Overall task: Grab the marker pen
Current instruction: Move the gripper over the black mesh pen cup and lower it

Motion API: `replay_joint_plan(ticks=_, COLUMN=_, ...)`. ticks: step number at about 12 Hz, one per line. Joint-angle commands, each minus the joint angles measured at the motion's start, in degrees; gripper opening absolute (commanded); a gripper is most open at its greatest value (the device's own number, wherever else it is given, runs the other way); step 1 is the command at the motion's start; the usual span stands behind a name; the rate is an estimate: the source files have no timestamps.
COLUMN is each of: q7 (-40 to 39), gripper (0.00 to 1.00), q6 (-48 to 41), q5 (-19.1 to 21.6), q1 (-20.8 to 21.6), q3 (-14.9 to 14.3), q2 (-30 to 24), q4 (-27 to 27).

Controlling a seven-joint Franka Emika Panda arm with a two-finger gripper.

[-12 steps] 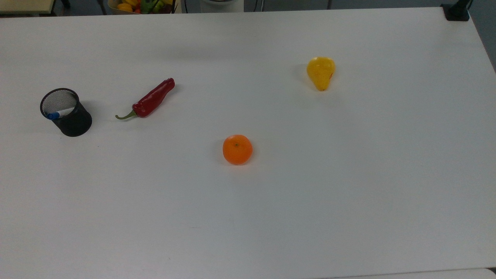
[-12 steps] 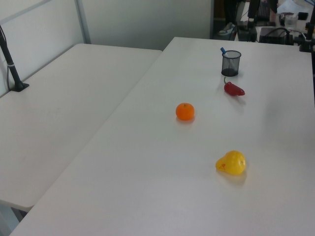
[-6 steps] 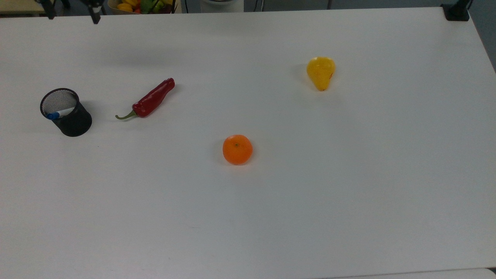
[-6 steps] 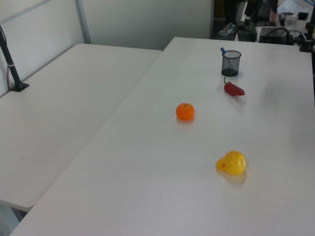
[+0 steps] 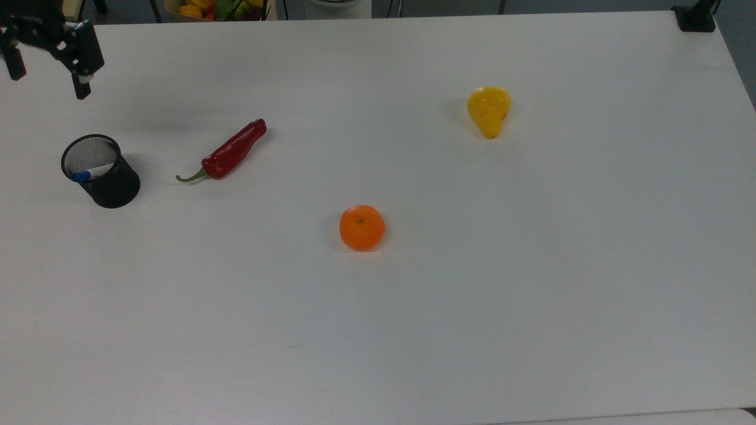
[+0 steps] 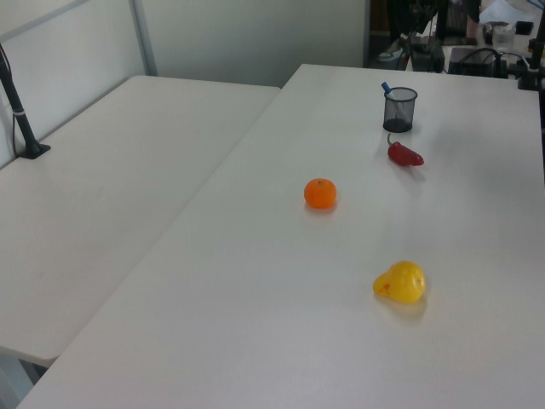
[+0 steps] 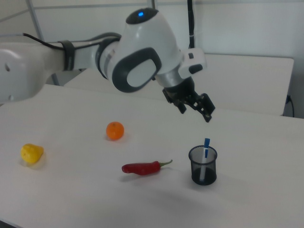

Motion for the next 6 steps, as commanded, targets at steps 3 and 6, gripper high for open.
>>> replay_joint_plan(ticks=3, q7=1.58, gripper=1.00, q6=11.83, q5=1.02, q1=-0.63, q3=-0.19, q2=7.20, q4=-0.53)
replay_joint_plan(ticks=6, q7=1.58, gripper=0.97, q6=15.79, q5=1.11, q1=-0.63, q3=0.07, q2=10.54, q4=-0.96)
